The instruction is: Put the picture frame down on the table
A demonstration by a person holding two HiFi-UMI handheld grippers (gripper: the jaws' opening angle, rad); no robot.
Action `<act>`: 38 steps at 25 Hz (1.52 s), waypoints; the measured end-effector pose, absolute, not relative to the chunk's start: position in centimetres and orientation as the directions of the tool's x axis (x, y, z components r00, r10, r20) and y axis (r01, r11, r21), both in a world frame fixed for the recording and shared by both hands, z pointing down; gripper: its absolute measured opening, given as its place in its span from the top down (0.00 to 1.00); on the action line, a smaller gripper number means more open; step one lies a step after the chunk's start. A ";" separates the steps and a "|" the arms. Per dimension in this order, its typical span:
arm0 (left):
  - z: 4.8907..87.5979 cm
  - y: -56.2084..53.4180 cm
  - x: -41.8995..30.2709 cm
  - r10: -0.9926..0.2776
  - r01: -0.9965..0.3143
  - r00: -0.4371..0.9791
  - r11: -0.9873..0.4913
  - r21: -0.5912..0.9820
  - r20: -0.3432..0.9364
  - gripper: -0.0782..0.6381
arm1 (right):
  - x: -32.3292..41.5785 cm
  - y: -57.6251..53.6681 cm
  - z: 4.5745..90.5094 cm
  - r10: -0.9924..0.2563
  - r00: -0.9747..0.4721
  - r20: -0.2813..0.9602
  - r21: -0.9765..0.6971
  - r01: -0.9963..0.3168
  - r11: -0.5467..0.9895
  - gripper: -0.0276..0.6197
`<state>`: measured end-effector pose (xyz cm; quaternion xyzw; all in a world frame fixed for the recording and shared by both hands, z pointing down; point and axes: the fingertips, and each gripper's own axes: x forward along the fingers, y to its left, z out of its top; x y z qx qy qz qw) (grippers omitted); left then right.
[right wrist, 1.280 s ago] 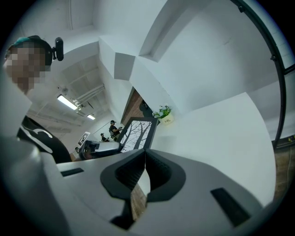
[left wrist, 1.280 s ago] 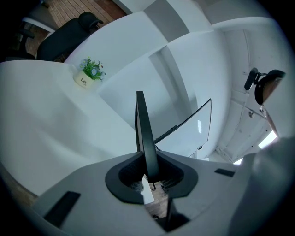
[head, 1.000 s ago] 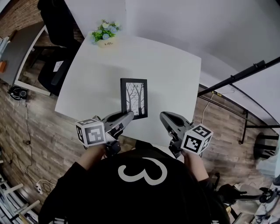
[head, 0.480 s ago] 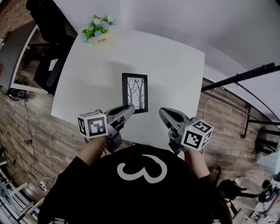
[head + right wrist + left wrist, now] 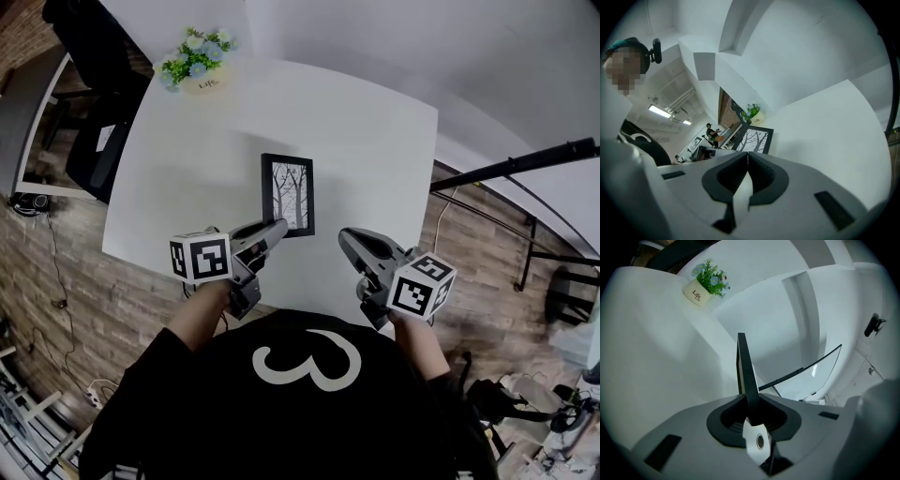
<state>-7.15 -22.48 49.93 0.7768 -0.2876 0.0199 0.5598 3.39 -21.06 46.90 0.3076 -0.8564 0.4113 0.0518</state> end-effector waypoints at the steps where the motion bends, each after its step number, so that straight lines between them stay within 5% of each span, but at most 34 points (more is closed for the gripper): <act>1: 50.2 -22.6 -6.9 -0.417 -0.467 0.837 -0.204 0.860 0.355 0.79 | 3.5 -21.1 47.0 -0.484 -0.805 0.342 -0.675 -0.569 0.470 0.92; 17: 54.9 -22.9 -5.7 -0.340 -0.433 0.861 -0.097 0.896 0.379 0.79 | 4.7 -21.2 49.0 -0.487 -0.799 0.351 -0.701 -0.570 0.429 0.92; 38: 58.1 -23.0 -7.8 -0.388 -0.710 0.679 -0.129 0.692 0.623 0.69 | 5.5 -19.6 48.6 -0.489 -0.807 0.331 -0.723 -0.550 0.418 0.92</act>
